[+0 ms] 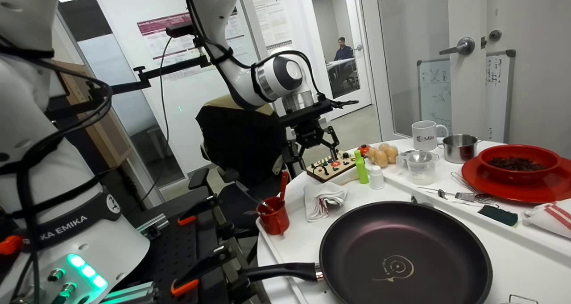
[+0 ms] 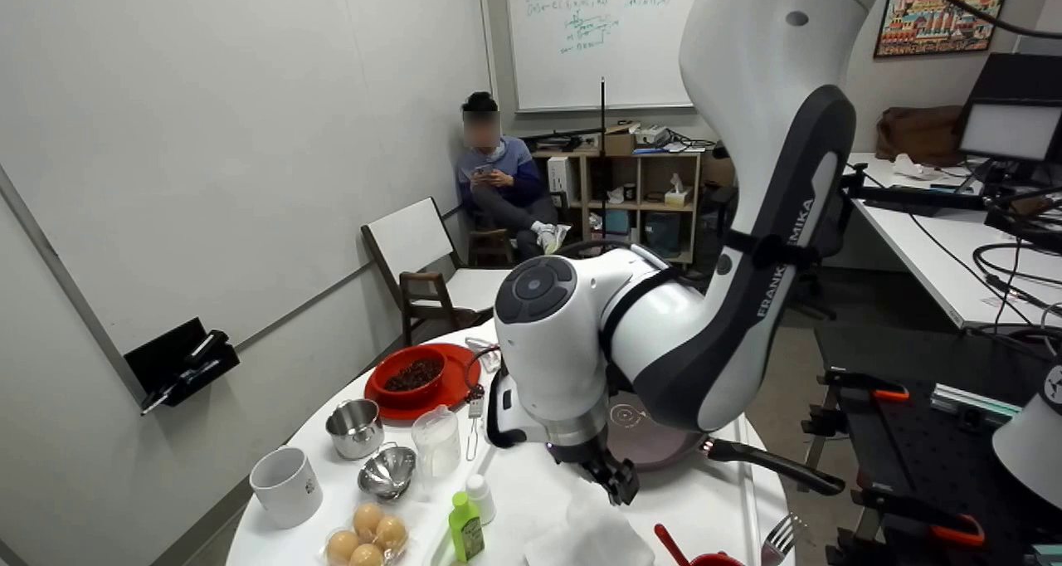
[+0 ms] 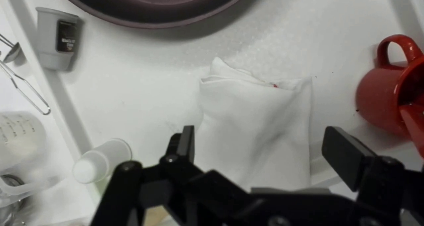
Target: Use the towel to wipe the pan
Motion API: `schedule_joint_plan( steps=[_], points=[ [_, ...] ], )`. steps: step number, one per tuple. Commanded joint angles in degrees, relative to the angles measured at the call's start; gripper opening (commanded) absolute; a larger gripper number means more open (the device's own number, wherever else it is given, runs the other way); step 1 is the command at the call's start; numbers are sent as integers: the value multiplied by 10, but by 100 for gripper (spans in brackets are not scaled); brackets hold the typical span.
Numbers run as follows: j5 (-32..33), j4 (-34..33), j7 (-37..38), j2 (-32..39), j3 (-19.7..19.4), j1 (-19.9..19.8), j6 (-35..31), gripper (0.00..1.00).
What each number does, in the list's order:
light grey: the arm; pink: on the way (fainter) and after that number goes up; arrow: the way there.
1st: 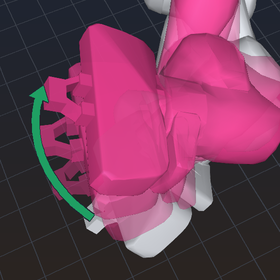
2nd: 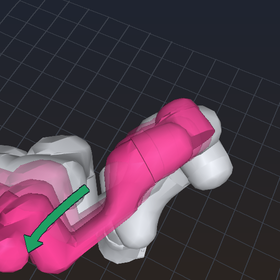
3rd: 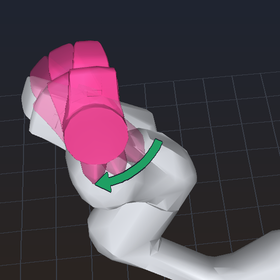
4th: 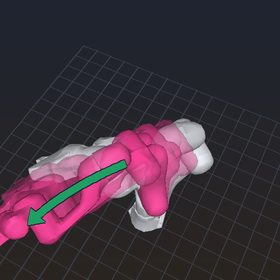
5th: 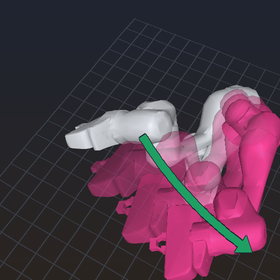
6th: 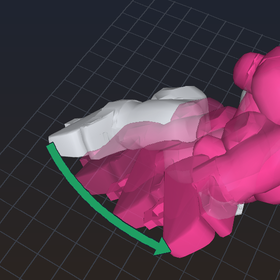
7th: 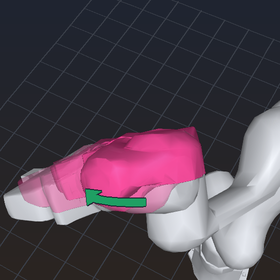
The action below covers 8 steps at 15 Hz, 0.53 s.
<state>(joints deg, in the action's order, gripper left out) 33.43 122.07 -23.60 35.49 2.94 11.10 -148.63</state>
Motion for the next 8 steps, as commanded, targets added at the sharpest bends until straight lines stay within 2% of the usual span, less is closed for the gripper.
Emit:
schedule_joint_plan(
  steps=[1,3,5,6,8],
  points=[
    [30,-56,44,48,-20,30,17,96],
    [29,-71,50,57,-19,37,38,99],
    [26,-61,40,34,-9,32,44,100],
    [20,-54,34,44,-4,20,28,100],
    [20,-60,34,41,-2,22,35,100]
  ],
)
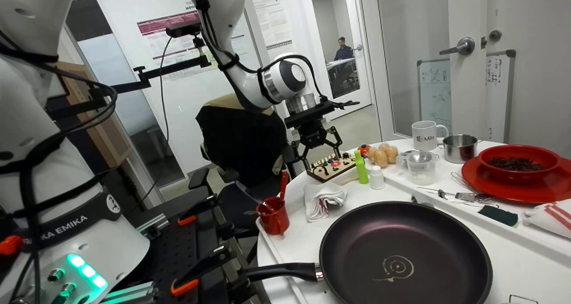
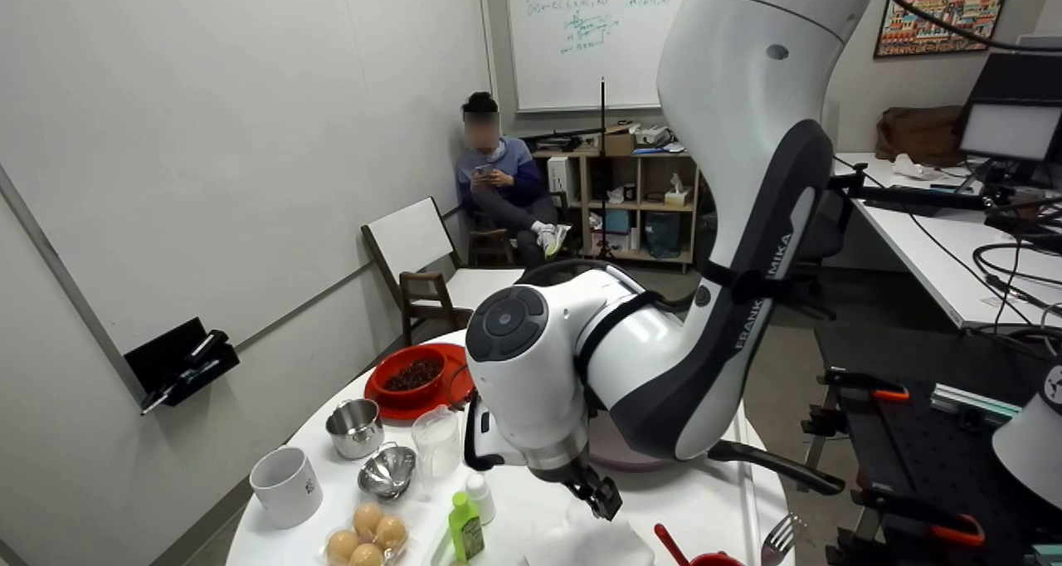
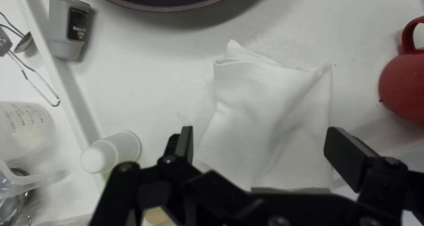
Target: Use the towel to wipe the pan
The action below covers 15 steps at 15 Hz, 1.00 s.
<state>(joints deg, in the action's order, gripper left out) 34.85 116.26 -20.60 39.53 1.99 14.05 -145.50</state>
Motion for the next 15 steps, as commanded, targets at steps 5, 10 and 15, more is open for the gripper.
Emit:
schedule_joint_plan(
  steps=[5,10,15],
  points=[
    [-6,-19,-15,26,22,-18,2,100],
    [4,-60,10,98,18,1,-23,100],
    [16,-107,25,158,-1,26,-47,100]
  ],
)
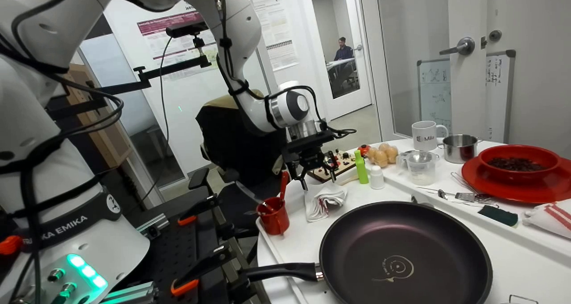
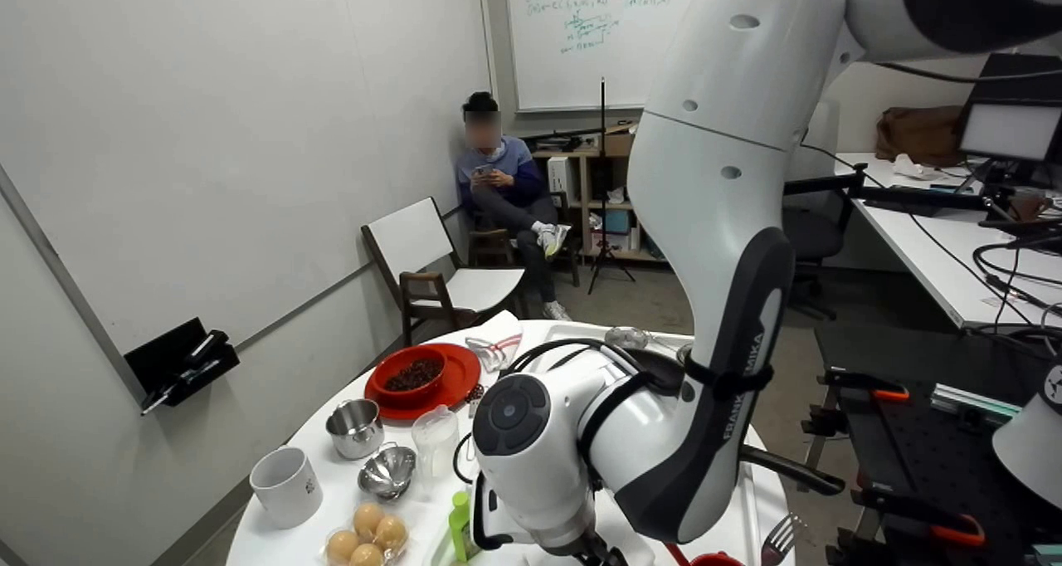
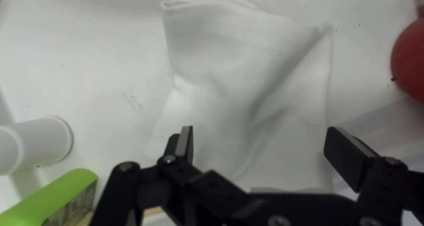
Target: Use the towel to wipe the pan
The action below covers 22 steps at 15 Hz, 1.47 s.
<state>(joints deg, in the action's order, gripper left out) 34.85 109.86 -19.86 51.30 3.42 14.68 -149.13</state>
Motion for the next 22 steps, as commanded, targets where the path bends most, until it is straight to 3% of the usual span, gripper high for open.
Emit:
schedule_joint_plan(
  steps=[1,6,7,9,17,22],
  points=[
    [19,-51,20,48,-20,25,-13,100],
    [29,-82,27,75,-36,42,-12,100],
    [29,-86,27,80,-37,44,-12,75],
    [29,-91,23,86,-37,44,-11,68],
    [27,-96,25,84,-36,45,-3,7],
    [31,-72,29,55,-35,51,-4,8]
  ],
)
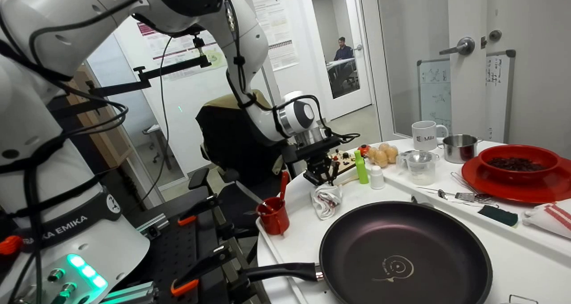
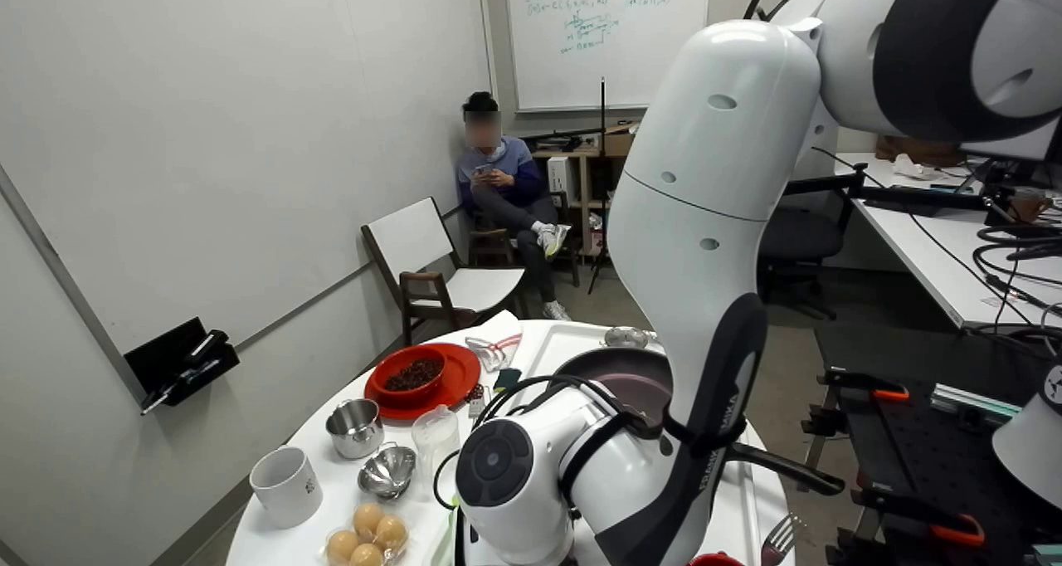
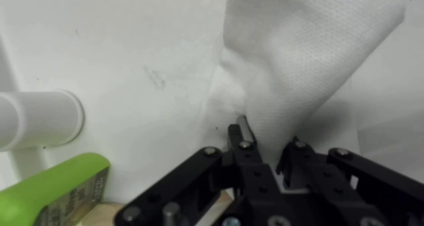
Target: Use the towel to wipe the pan
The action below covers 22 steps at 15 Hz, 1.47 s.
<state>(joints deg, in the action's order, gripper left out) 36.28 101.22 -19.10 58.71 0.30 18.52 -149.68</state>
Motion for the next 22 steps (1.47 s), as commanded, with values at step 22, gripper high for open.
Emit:
schedule_joint_plan(
  steps=[22],
  points=[
    [27,49,31,-76,1,0,-42,7]
  ],
)
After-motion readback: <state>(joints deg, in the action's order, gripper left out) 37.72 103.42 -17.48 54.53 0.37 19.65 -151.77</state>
